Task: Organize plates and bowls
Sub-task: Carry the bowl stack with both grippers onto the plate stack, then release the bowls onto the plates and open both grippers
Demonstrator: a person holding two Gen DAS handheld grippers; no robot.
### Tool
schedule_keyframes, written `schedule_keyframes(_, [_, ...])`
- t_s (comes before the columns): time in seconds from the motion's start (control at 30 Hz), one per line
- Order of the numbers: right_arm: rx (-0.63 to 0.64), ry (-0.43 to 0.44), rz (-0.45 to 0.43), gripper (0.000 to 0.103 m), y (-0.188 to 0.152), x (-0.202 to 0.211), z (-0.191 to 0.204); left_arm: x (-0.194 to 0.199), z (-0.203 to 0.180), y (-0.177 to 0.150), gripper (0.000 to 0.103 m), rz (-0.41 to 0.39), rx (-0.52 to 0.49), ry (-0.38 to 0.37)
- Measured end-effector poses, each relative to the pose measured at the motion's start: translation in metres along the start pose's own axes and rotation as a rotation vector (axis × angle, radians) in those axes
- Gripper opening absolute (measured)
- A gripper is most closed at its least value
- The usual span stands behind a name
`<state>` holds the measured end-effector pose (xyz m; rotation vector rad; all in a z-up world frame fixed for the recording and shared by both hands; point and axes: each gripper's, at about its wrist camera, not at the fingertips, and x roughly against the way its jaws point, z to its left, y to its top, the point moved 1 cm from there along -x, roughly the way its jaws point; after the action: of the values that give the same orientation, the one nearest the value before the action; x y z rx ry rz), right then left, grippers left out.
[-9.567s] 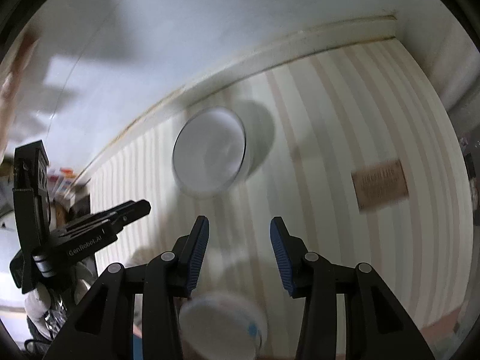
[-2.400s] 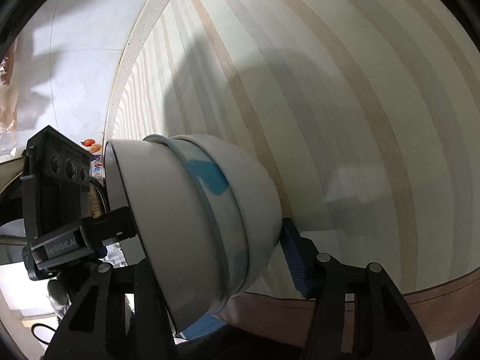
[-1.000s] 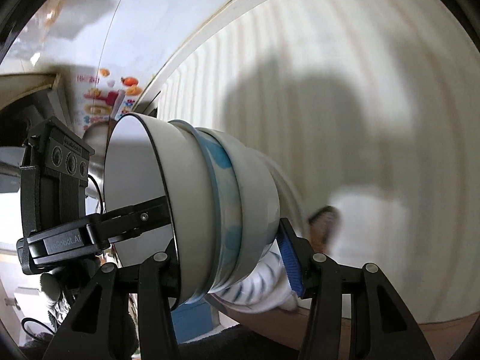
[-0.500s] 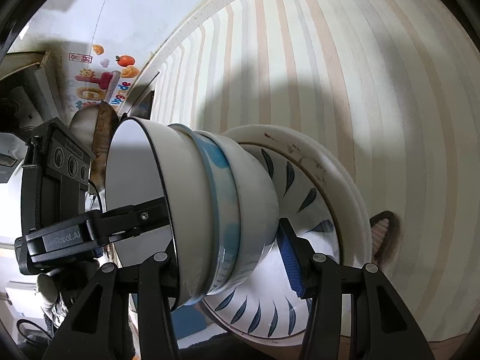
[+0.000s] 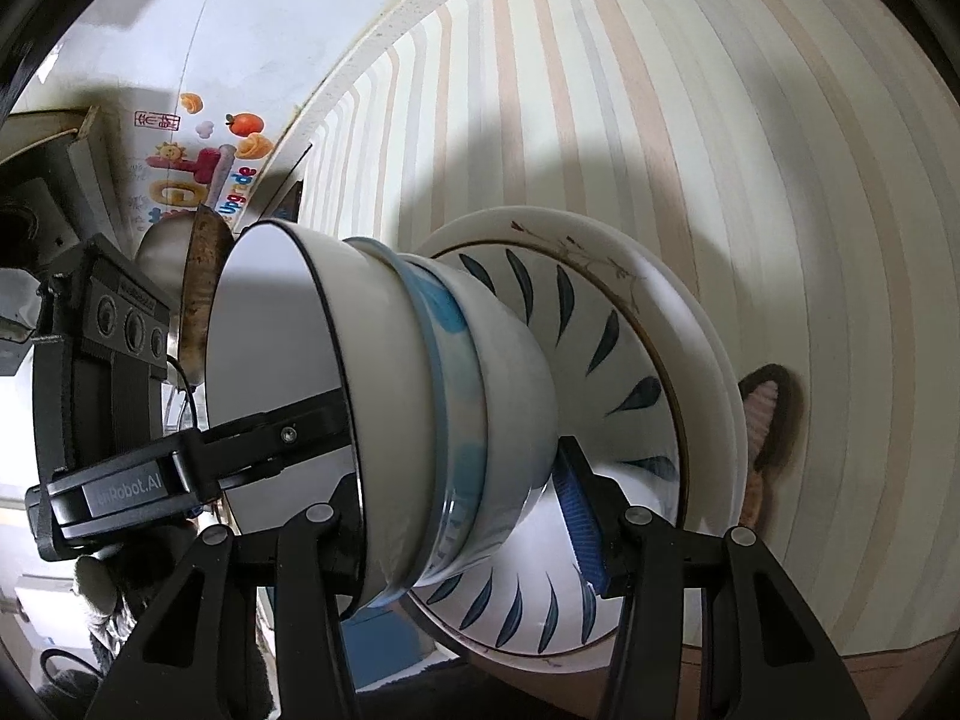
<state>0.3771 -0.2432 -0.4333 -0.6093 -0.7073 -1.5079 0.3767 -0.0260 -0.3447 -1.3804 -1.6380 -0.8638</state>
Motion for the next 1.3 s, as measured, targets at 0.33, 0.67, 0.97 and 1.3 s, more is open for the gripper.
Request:
schedule_keyframes(0.33, [0.040, -0.049, -0.014, 0.055, -0.002, 0.010, 0.007, -0.002, -0.002, 0.002, 0.056, 0.012, -0.033, 0.033])
schedule_keyframes(0.67, [0.052, -0.095, -0.040, 0.055, -0.011, 0.025, 0.019, 0.024, -0.005, -0.015, 0.056, -0.068, -0.080, 0.133])
schedule_keyframes(0.97, [0.107, -0.211, -0.118, 0.065, -0.032, 0.057, 0.044, 0.068, -0.021, -0.039, 0.056, -0.225, -0.180, 0.253])
schedule_keyframes(1.3, [0.180, -0.392, -0.337, 0.094, -0.067, 0.118, 0.098, 0.110, -0.032, -0.066, 0.094, -0.372, -0.224, 0.298])
